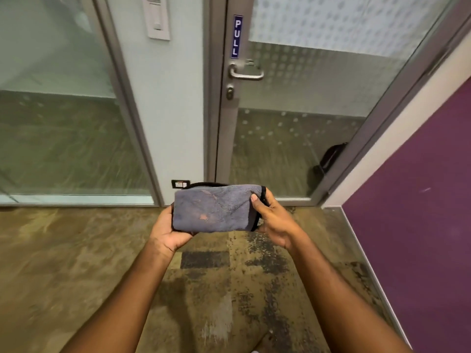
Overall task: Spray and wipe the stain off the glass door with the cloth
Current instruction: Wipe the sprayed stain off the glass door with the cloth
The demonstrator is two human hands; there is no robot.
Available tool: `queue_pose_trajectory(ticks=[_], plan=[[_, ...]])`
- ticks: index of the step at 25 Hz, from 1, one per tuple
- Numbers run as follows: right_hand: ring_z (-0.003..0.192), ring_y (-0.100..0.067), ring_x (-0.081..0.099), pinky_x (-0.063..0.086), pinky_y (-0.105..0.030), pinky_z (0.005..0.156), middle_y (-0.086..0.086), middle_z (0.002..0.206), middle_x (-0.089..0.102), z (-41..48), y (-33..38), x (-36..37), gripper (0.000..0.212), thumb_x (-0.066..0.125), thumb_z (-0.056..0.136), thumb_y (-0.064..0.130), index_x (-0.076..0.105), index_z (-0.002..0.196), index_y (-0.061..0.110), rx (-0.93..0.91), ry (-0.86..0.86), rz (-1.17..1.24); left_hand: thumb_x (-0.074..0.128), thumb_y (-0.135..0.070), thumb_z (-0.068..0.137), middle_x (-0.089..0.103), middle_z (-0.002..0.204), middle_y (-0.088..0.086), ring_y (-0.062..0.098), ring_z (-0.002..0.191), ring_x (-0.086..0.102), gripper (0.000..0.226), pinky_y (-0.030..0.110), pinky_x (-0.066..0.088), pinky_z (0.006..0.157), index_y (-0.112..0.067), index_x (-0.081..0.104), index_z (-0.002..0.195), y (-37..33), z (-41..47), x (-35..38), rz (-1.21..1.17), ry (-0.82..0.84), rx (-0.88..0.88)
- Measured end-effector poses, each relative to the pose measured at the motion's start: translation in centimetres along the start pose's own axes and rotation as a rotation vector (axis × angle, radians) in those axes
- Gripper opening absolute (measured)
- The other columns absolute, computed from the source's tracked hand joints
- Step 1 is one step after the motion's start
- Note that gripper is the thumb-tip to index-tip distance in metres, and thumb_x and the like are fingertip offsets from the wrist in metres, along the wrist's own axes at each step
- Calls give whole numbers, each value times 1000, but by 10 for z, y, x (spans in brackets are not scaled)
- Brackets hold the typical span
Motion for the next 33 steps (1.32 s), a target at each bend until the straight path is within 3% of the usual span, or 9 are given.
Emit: queue_pose_trajectory(ticks=[8, 11, 13, 16, 20, 25, 27, 30, 33], plan=[[87, -30, 65, 53, -43, 82, -24, 106, 66, 25, 18, -143, 21, 66, 85, -1, 59, 104, -1, -17, -368, 159, 43, -32, 97, 76, 89, 18, 32, 76, 74, 35, 47, 60, 59, -4, 62, 107, 75, 74, 113, 26, 32, -49], [84, -29, 63, 54, -45, 80, -23, 99, 64, 31, 39, -198, 29, 66, 79, -8, 56, 106, -5, -46, -538, 149, 56, -48, 89, 74, 103, 20, 35, 92, 72, 54, 55, 58, 76, 1, 72, 101, 99, 99, 160, 129, 76, -68], [85, -30, 63, 54, -48, 81, -23, 101, 64, 32, 51, -226, 35, 65, 77, -11, 54, 110, -5, -74, -600, 193, 65, -36, 82, 74, 104, 19, 33, 94, 72, 43, 53, 57, 80, 2, 72, 103, 112, 111, 188, 226, 109, -84], [89, -34, 65, 53, -50, 85, -27, 108, 65, 39, 63, -264, 39, 66, 81, -8, 52, 117, -6, -90, -628, 360, 65, -10, 74, 75, 93, 19, 30, 88, 72, 39, 47, 59, 76, 2, 62, 111, 124, 134, 227, 298, 100, -97], [93, -35, 65, 49, -50, 93, -27, 111, 66, 61, 73, -303, 31, 63, 89, 10, 59, 113, -10, -82, -583, 712, 54, -5, 89, 72, 90, 22, 31, 86, 69, 26, 45, 56, 84, 5, 57, 113, 128, 175, 281, 358, 60, -127], [92, -23, 65, 60, -36, 66, -15, 106, 67, 108, 78, -331, 16, 64, 89, 20, 65, 97, 6, -148, -735, 1102, 50, -7, 94, 61, 122, 27, 36, 118, 57, 36, 51, 42, 106, 4, 48, 128, 121, 241, 321, 323, 26, -189], [92, -22, 63, 59, -34, 72, -13, 117, 62, 132, 71, -329, 19, 57, 94, 24, 62, 103, 8, -175, -833, 1232, 48, -7, 95, 67, 107, 28, 37, 103, 63, 31, 50, 54, 91, 7, 49, 123, 114, 264, 339, 235, 56, -203], [119, -33, 53, 43, -42, 104, -14, 124, 47, 183, 71, -313, 43, 45, 100, 29, 42, 135, 4, -101, -944, 1371, 46, -8, 95, 73, 81, 26, 36, 74, 72, 22, 49, 60, 57, 9, 52, 108, 97, 308, 367, 177, 105, -233], [119, -34, 51, 50, -45, 98, -22, 132, 44, 228, 80, -304, 25, 40, 99, 17, 47, 119, 3, -16, -1079, 1293, 45, -11, 96, 74, 77, 24, 33, 66, 74, 21, 49, 60, 59, 8, 53, 103, 74, 342, 390, 121, 149, -221]])
Point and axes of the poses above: each hand's wrist, its own z-axis towards the middle knuckle, its own x-axis out of the palm, y = z × x, the point moved 4 cm from there along z, towards the middle knuckle
